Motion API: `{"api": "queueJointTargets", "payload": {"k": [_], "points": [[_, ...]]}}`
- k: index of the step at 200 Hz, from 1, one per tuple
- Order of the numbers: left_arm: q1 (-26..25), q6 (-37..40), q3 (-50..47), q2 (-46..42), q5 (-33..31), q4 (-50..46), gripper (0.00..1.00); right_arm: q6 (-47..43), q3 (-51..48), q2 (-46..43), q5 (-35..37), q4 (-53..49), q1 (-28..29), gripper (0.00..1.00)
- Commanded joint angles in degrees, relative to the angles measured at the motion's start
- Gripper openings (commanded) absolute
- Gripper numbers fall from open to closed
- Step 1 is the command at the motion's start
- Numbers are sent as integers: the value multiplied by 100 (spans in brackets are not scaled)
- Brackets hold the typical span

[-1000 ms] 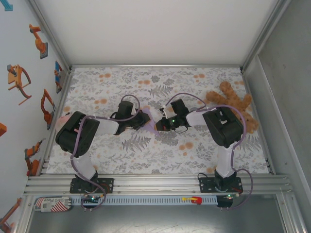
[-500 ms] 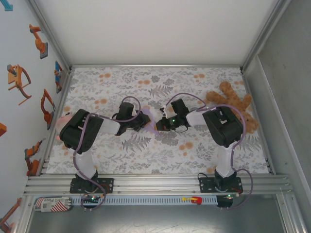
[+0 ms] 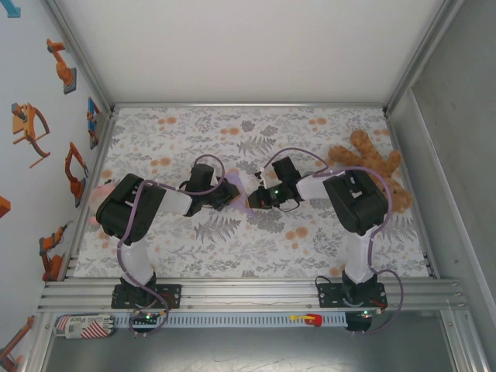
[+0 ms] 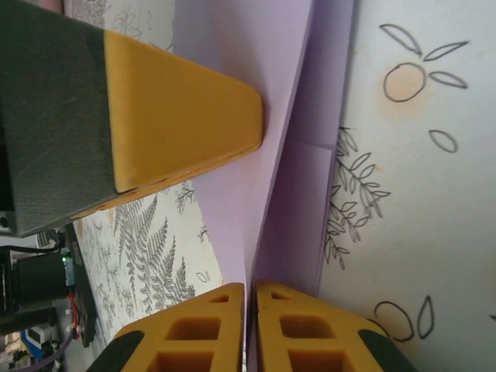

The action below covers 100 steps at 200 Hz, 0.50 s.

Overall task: Fold a paper plane with a square sheet of paper (pick it up from the middle)
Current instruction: Fourth fold the wing at the center of the table.

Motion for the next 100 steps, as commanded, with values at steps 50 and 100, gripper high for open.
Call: {"api": "queueJointTargets", "payload": {"k": [50,100], "points": [[-25,-46,144,111,-60,-160,9,-120,-39,-269,122,-623,-53,15],[-27,-46,171,138,-42,-162,9,-156,-96,-357,134,-720,-49,15]]}}
